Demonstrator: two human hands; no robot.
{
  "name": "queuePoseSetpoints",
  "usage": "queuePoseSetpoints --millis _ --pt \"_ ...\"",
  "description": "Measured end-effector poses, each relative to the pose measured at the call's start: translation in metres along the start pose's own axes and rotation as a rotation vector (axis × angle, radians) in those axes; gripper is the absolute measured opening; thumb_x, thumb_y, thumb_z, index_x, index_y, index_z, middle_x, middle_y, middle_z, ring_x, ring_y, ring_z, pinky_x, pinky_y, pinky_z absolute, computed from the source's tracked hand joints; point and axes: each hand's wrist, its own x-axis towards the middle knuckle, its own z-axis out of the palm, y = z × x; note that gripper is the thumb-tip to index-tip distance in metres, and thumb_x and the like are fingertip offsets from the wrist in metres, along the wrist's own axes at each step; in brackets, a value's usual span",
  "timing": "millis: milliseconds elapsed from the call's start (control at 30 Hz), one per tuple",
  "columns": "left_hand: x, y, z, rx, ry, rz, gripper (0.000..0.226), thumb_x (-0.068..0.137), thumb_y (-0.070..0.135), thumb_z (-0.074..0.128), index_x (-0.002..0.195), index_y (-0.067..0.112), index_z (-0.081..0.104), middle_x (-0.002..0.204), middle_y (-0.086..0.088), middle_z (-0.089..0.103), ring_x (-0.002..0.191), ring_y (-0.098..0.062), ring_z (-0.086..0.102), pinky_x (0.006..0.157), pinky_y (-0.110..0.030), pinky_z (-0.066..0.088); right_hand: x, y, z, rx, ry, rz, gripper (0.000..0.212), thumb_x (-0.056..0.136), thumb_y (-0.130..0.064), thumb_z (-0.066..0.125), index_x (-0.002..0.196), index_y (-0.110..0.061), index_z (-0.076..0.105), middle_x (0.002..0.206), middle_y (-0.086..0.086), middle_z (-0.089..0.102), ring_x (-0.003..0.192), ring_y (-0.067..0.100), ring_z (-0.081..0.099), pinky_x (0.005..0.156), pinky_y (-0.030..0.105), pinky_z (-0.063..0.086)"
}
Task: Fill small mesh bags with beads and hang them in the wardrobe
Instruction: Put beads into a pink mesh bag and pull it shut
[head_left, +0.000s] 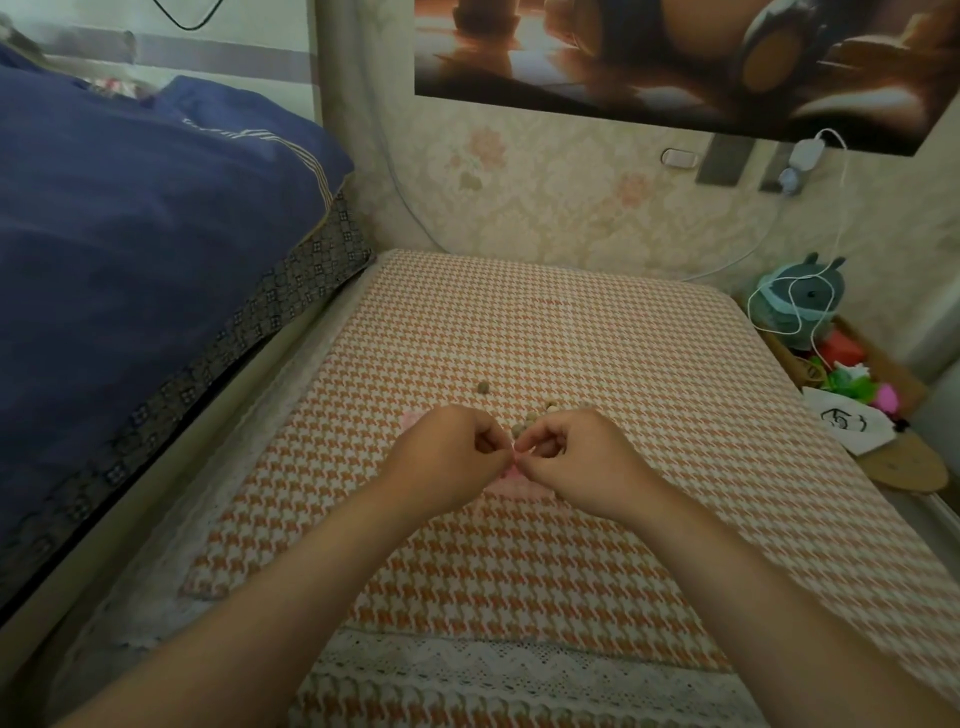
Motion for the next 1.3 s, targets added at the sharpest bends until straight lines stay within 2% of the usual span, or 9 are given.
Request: queuePoseSetpoints --millis 133,300,633,733,900,1000,1133,1233,1300 --pt "0.000 0.001 -0.001 0.118 -0.005 0.071 0.005 0.087 0.031 0.067 0.083 0.033 0.068 0.073 0.013 0.070 0.067 -0.002 0.063 0.063 -0.029 0.056 0.001 0.000 -0.003 0.061 -0.063 0.057 0.020 0.087 -0.014 0.075 0.090 -0.026 0.058 0.078 -0.001 0.068 0.059 0.015 0.064 0.053 0.031 0.055" --pt "0.001 0.002 0.001 0.223 0.031 0.186 0.016 0.089 0.027 0.064 0.096 0.035 0.053 0.075 0.011 0.068 0.066 0.000 0.059 0.053 -0.025 0.045 0.003 -0.004 -0.006 -0.082 -0.071 0.005 0.030 0.085 -0.008 0.073 0.072 -0.023 0.049 0.067 -0.005 0.053 0.057 0.013 0.049 0.053 0.029 0.044" --pt "0.002 0.000 -0.001 -0.004 -0.045 0.017 0.009 0.084 0.034 0.074 0.078 0.027 0.076 0.068 0.008 0.071 0.062 -0.006 0.066 0.054 -0.018 0.049 -0.004 -0.004 -0.008 0.076 -0.003 0.028 0.017 0.083 -0.018 0.081 0.091 -0.028 0.071 0.077 -0.003 0.074 0.056 0.008 0.067 0.060 0.033 0.060" --pt "-0.002 0.003 -0.005 0.230 -0.012 0.050 0.014 0.088 0.043 0.067 0.085 0.031 0.073 0.075 0.013 0.068 0.068 -0.004 0.062 0.058 -0.023 0.048 -0.003 -0.008 -0.008 -0.082 -0.015 0.053 0.004 0.080 -0.025 0.082 0.079 -0.029 0.082 0.072 -0.013 0.074 0.069 0.004 0.069 0.071 0.029 0.060" --pt "-0.002 0.004 -0.008 0.552 0.062 0.131 0.018 0.091 0.045 0.057 0.091 0.032 0.069 0.084 0.011 0.070 0.079 -0.009 0.063 0.061 -0.025 0.045 -0.004 -0.014 -0.009 -0.295 -0.076 0.076 0.021 0.085 -0.031 0.074 0.063 -0.032 0.074 0.072 -0.020 0.067 0.074 0.002 0.064 0.072 0.033 0.057" --pt "-0.003 0.004 -0.005 0.320 -0.008 0.078 0.004 0.087 0.033 0.062 0.091 0.033 0.062 0.081 0.011 0.066 0.078 -0.009 0.062 0.063 -0.028 0.050 -0.007 -0.012 -0.010 -0.351 -0.060 0.016 0.014 0.087 -0.027 0.068 0.074 -0.028 0.071 0.080 -0.013 0.069 0.076 0.007 0.065 0.073 0.039 0.059" --pt "0.000 -0.002 -0.004 -0.073 -0.139 -0.019 0.017 0.087 0.019 0.060 0.100 0.028 0.055 0.080 0.005 0.069 0.065 -0.010 0.062 0.057 -0.031 0.051 -0.010 -0.012 -0.011 -0.293 -0.063 -0.206 0.025 0.091 -0.018 0.064 0.080 -0.036 0.050 0.078 -0.013 0.060 0.073 0.005 0.060 0.082 0.043 0.056" --pt "0.002 -0.005 -0.011 -0.277 -0.197 -0.050 0.015 0.090 0.009 0.054 0.098 0.022 0.053 0.074 -0.002 0.066 0.053 -0.012 0.052 0.051 -0.027 0.043 -0.009 -0.016 -0.014 -0.325 -0.099 -0.264 0.023 0.098 -0.020 0.057 0.093 -0.042 0.061 0.085 -0.019 0.060 0.071 -0.001 0.055 0.075 0.036 0.054" --pt "0.001 -0.005 -0.014 -0.351 -0.228 -0.032 0.014 0.092 0.005 0.051 0.095 0.018 0.050 0.070 -0.004 0.061 0.050 -0.013 0.046 0.048 -0.026 0.040 -0.009 -0.018 -0.014 -0.386 -0.127 -0.278 0.026 0.101 -0.024 0.051 0.106 -0.043 0.069 0.099 -0.022 0.061 0.088 -0.002 0.057 0.086 0.034 0.051"
